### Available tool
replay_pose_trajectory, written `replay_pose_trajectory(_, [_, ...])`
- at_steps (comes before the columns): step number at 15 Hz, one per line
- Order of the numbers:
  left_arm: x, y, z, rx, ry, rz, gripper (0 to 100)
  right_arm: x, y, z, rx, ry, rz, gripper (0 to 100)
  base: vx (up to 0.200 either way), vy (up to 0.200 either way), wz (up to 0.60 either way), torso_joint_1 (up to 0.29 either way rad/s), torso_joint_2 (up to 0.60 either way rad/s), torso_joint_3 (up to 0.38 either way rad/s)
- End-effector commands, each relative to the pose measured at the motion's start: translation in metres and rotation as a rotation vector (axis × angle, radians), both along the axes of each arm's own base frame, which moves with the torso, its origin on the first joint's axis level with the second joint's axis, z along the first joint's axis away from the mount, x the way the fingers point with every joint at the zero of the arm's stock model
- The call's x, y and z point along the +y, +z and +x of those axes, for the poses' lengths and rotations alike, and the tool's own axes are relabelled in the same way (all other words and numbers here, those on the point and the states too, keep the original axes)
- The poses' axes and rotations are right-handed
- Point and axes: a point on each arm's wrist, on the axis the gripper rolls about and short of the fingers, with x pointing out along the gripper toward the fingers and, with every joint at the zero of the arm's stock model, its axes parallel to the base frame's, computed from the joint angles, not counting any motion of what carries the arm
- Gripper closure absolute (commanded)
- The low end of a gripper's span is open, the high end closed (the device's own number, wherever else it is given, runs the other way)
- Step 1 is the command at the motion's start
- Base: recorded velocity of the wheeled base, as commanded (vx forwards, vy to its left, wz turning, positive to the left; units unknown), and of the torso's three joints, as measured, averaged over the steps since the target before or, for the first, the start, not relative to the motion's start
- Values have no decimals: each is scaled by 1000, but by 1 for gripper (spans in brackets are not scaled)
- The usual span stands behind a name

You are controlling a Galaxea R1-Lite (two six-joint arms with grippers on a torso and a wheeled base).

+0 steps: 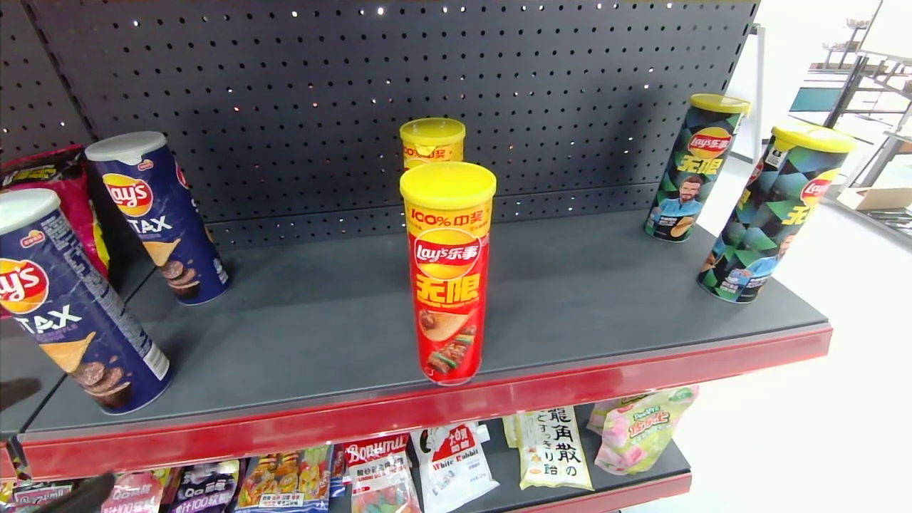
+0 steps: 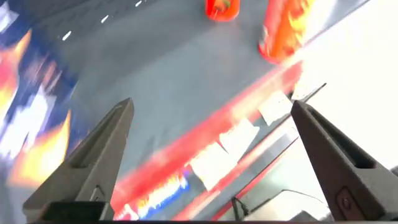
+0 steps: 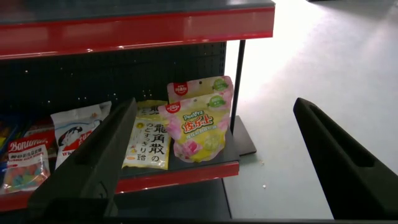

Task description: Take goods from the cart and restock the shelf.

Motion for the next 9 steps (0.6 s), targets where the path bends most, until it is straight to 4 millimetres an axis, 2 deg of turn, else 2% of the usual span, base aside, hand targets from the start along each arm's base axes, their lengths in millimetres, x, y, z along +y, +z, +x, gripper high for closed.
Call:
replay_pose_trajectory(1, [25, -31, -65, -117, 75, -77, 0, 0, 0, 0, 2, 0, 0, 0, 0, 0, 0, 0, 0, 0])
replay_pose_trajectory(2, [27, -34, -69, -127, 108, -106, 0, 0, 0, 0, 0, 0, 0, 0, 0, 0, 0, 0, 0, 0])
replay_pose_trajectory(4, [32, -51, -78, -134, 200, -186, 0, 0, 0, 0, 0, 0, 0, 0, 0, 0, 0, 0, 0, 0])
replay_pose_trajectory(6, [34, -80, -80, -131, 259, -184, 0, 0, 0, 0, 0, 0, 0, 0, 0, 0, 0, 0, 0, 0])
replay_pose_trajectory(9, [32, -84, -73, -88, 470, -122, 0, 0, 0, 0, 0, 2, -2, 0, 0, 0, 0, 0, 0, 0])
